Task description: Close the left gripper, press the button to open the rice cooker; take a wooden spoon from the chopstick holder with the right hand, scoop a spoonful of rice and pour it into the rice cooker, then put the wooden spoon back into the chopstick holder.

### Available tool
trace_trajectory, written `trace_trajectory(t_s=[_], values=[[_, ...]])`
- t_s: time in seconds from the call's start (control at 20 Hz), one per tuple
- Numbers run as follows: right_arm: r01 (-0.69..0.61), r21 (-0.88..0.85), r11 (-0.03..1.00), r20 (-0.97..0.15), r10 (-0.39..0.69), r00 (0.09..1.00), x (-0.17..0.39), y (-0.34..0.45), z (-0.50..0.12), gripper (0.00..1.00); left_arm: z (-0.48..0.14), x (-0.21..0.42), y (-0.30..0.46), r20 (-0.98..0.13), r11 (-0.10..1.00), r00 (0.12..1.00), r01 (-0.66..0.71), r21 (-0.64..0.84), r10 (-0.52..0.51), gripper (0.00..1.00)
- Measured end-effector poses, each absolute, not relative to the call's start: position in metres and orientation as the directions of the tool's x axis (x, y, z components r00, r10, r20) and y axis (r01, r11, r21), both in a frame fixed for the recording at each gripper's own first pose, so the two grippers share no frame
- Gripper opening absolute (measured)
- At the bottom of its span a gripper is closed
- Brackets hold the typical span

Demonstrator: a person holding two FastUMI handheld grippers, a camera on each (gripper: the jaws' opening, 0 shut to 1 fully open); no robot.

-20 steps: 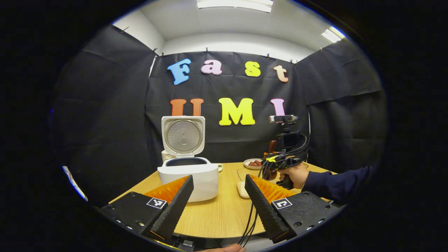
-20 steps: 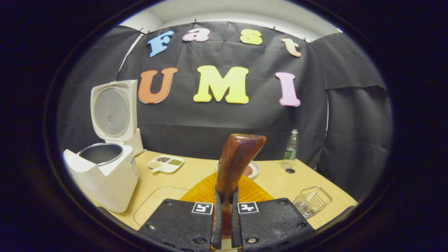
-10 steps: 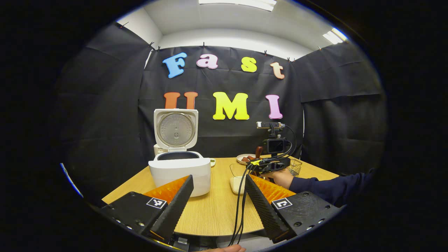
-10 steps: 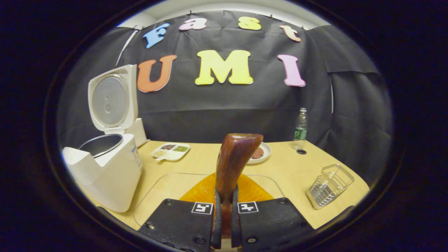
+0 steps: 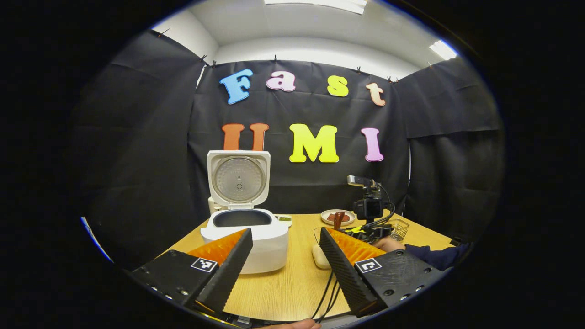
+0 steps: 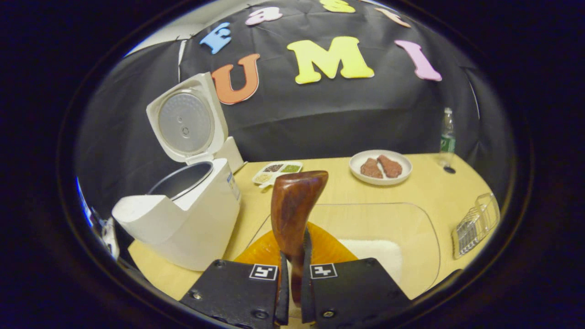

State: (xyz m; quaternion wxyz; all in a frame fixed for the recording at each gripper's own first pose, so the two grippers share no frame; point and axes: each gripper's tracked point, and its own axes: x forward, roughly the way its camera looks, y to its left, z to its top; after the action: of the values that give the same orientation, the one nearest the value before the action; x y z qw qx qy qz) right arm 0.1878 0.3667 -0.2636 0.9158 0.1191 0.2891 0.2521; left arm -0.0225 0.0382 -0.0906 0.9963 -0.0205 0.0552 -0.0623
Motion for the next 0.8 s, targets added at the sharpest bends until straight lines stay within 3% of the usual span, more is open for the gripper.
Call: trace_trajectory(t_s=[0.25,0.5,0.8], values=[[-0.288,0.546,0.786,-0.502,0.583,0.639,0.203,0.346,-0.273,0.12,-0.094,0.0,0.038,-0.133,0.99,0.982,0.123,-0.072,-0.132,0.94],[-0.185,0.653,0.735,-0.443,0.568,0.693,0.206,0.328,-0.268,0.12,-0.104,0.017,0.048,-0.161,0.994,0.983,0.084,-0.066,-0.093,0.94],[-0.072,0.844,0.531,-0.283,0.556,0.781,0.208,0.281,-0.227,0.12,-0.121,0.023,0.057,-0.201,0.999,0.979,0.028,-0.036,-0.035,0.94]])
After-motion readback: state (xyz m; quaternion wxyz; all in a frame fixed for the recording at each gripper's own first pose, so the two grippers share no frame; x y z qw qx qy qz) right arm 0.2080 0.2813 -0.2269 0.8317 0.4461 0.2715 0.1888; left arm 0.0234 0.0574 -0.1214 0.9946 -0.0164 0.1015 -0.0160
